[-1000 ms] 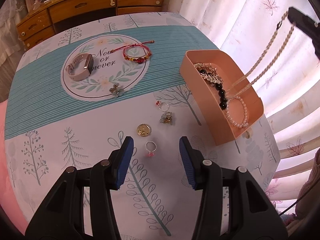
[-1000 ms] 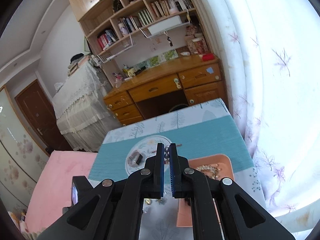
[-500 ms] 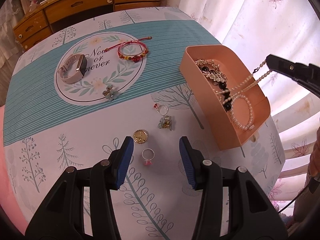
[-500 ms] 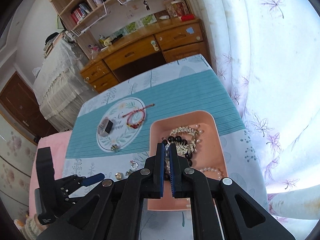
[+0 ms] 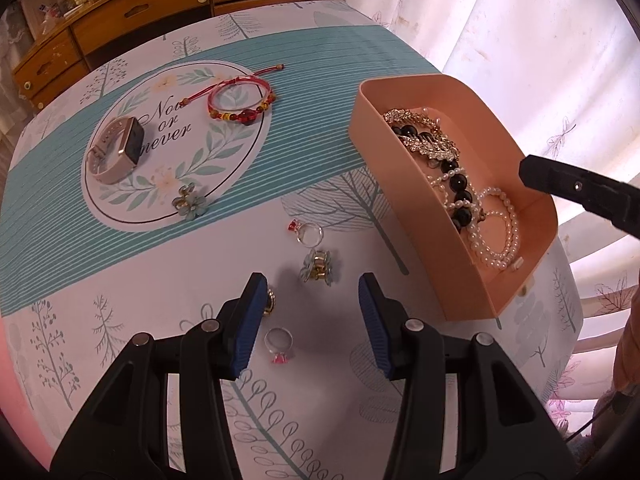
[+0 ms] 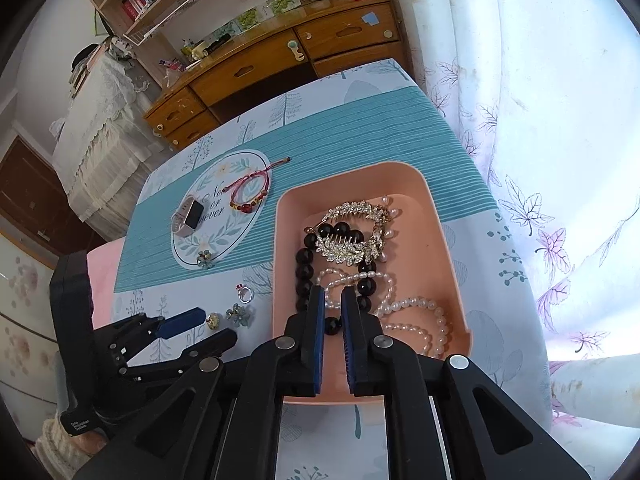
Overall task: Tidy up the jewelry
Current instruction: 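Lift the pearl necklace into the pink box and open the right tool, then grasp the small gold ring with the left tool, then hold the gold ring in the left tool while the right tool grasps the pink-stone ring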
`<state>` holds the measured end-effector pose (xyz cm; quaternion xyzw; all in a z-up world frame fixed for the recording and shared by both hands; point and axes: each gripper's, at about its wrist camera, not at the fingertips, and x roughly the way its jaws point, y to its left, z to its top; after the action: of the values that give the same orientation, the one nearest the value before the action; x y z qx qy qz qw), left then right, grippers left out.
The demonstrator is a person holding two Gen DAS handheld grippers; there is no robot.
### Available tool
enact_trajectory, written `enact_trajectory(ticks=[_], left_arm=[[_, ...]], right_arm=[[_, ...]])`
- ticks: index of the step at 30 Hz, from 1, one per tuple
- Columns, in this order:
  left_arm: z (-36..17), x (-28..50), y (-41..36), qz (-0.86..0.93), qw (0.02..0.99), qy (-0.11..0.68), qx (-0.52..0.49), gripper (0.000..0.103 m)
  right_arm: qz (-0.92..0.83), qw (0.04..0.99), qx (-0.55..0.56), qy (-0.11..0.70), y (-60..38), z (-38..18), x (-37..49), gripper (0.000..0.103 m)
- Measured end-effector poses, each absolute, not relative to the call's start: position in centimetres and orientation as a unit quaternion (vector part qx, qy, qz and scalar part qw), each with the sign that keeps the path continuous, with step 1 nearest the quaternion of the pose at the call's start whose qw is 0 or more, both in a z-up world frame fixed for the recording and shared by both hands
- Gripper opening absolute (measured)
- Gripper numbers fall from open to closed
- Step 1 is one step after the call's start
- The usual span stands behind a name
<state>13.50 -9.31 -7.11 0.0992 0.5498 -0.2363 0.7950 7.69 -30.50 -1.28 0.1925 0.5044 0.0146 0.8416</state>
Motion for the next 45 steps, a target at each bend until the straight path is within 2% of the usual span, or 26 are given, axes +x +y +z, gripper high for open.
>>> enact_trajectory(ticks=[8,14,16,18,28,36,45], left_arm=[[-8.0,14.0,-10.0,-0.237,0.795,0.547,0.113,0.043],[-8.1,13.9,-10.6,-0.237,0.798,0.54,0.127,0.029],[-8.2,13.9,-10.6,-0.237,0.798,0.54,0.127,0.02],[-8.3,13.9,-10.6,-0.238,0.797,0.54,0.128,0.016],[-7.6,13.7,-9.7,-0.224,0.808,0.531,0.12,0.015],[-4.8,12.5,-5.1,-0.184,0.832,0.517,0.079,0.015],[-3.9,10.3,0.5,-0.132,0.842,0.521,0.044,0.015]], right_arm=[[0.026,0.841,0.185,0.507,-29.2,-1.9,7.6,0.009],[0.03,0.842,0.183,0.507,-29.1,-1.6,7.4,0.009],[0.031,0.842,0.183,0.506,-29.0,-1.6,7.3,0.009],[0.032,0.842,0.181,0.507,-28.9,-1.6,7.2,0.009],[0.039,0.845,0.169,0.507,-28.0,-1.4,7.2,0.009],[0.066,0.848,0.155,0.502,-26.5,-0.8,7.1,0.009],[0.134,0.842,0.119,0.509,-21.9,-0.6,6.9,0.009]])
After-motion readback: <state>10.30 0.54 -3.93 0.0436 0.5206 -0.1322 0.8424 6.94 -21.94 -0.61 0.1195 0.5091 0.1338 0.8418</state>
